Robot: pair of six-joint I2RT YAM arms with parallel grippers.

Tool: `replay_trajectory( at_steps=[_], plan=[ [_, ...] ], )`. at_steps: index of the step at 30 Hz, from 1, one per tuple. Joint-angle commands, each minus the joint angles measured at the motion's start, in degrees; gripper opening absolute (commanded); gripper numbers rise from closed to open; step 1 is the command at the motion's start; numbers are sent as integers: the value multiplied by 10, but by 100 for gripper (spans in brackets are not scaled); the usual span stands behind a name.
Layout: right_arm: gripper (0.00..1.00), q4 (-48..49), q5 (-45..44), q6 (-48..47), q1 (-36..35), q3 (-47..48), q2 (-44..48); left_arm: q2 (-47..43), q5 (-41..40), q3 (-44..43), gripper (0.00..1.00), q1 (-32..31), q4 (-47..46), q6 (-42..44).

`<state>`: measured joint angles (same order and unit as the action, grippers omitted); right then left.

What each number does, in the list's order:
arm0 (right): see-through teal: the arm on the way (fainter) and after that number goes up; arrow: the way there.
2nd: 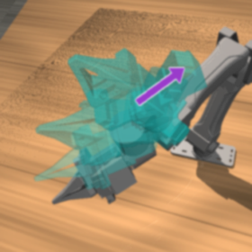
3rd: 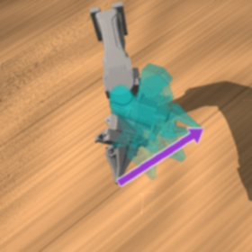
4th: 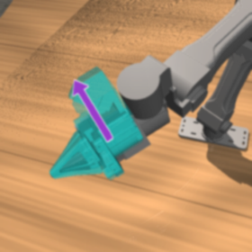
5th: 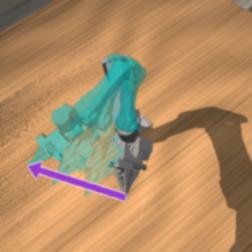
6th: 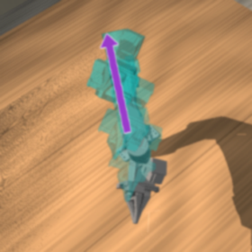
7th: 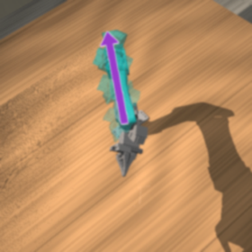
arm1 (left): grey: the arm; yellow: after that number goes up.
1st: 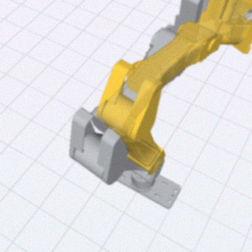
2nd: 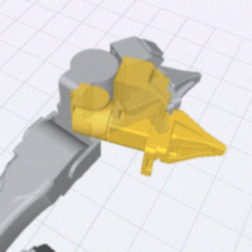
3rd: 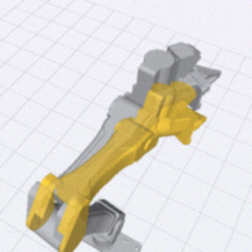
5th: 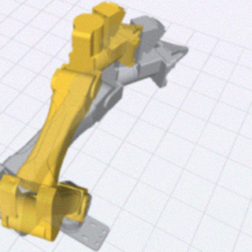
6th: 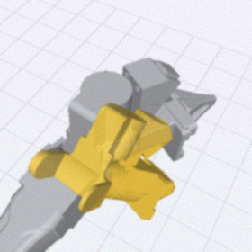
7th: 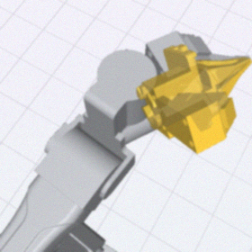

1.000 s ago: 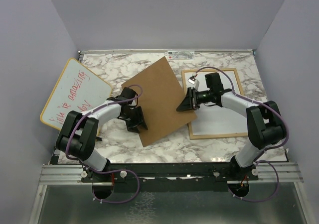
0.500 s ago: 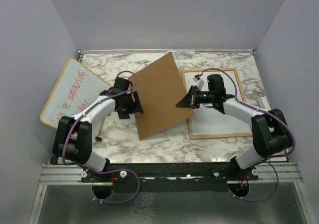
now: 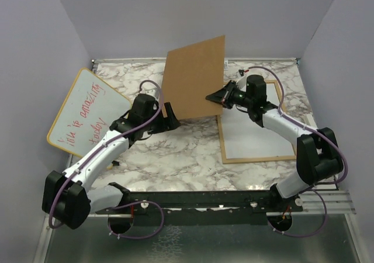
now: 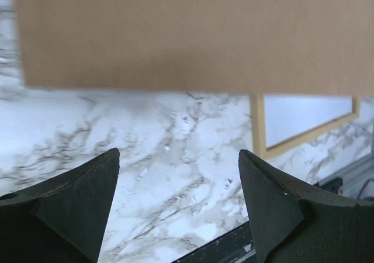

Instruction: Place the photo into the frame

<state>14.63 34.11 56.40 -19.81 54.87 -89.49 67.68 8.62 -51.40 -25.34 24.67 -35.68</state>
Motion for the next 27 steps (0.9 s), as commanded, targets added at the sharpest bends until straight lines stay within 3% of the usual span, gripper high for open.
replay_trajectory(
  at_steps=[1, 11, 15, 20, 27],
  plan=[
    [1, 112, -54, 30, 0, 40, 29, -45, 12, 44, 83, -63, -104, -34],
    [0, 104, -259, 53, -1, 50, 163, -62, -58, 128, 83, -150, -184, -89],
    [0, 77, -290, 31, -1, 54, 209, -44, -57, 147, 84, -161, -216, -109],
    [1, 42, -299, 38, 0, 20, 295, 63, -76, 126, 84, -194, -280, -149],
    [1, -63, -339, 65, 0, -1, 422, 268, -73, -8, 82, -238, -288, -180]
  ],
)
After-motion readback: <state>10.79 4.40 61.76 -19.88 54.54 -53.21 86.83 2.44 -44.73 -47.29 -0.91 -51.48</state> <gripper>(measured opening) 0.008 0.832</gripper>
